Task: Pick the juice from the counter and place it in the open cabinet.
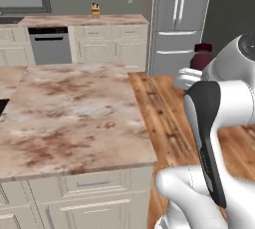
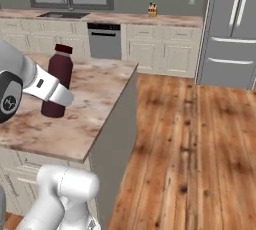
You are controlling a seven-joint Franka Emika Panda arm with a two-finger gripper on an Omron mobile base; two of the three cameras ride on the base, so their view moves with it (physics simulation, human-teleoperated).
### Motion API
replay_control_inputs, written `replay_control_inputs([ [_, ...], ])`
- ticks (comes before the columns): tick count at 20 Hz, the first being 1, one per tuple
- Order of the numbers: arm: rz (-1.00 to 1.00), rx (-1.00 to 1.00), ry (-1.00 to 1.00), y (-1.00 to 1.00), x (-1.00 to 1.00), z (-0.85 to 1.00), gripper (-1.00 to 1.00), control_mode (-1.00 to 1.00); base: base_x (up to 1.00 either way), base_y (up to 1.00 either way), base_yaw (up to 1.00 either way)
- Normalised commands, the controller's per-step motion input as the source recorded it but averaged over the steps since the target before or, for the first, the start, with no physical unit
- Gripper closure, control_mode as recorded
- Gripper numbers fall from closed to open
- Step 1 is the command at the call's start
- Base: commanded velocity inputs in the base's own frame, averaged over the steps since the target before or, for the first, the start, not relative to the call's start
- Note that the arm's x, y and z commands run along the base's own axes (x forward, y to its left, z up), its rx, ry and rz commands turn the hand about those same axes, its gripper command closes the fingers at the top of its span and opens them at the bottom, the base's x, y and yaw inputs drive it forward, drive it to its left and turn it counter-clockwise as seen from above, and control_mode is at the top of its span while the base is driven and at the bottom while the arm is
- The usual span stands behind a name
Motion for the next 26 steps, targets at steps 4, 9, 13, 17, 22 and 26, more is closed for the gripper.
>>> replay_control_inputs([
  [4, 0.00, 0.00, 0.00, 0.00, 0.00, 0.00, 1.00, 1.00, 0.24, -1.00, 0.18],
  [9, 0.00, 0.00, 0.00, 0.00, 0.00, 0.00, 1.00, 1.00, 0.76, -1.00, 0.24],
  [13, 0.00, 0.00, 0.00, 0.00, 0.00, 0.00, 1.00, 1.00, 1.00, -1.00, 0.17],
  [17, 0.00, 0.00, 0.00, 0.00, 0.00, 0.00, 1.00, 1.00, 1.00, -0.90, 0.12],
  [22, 0.00, 0.00, 0.00, 0.00, 0.00, 0.00, 1.00, 1.00, 1.00, -0.52, 0.02],
  [26, 0.00, 0.00, 0.00, 0.00, 0.00, 0.00, 1.00, 1.00, 1.00, -0.38, 0.00],
])
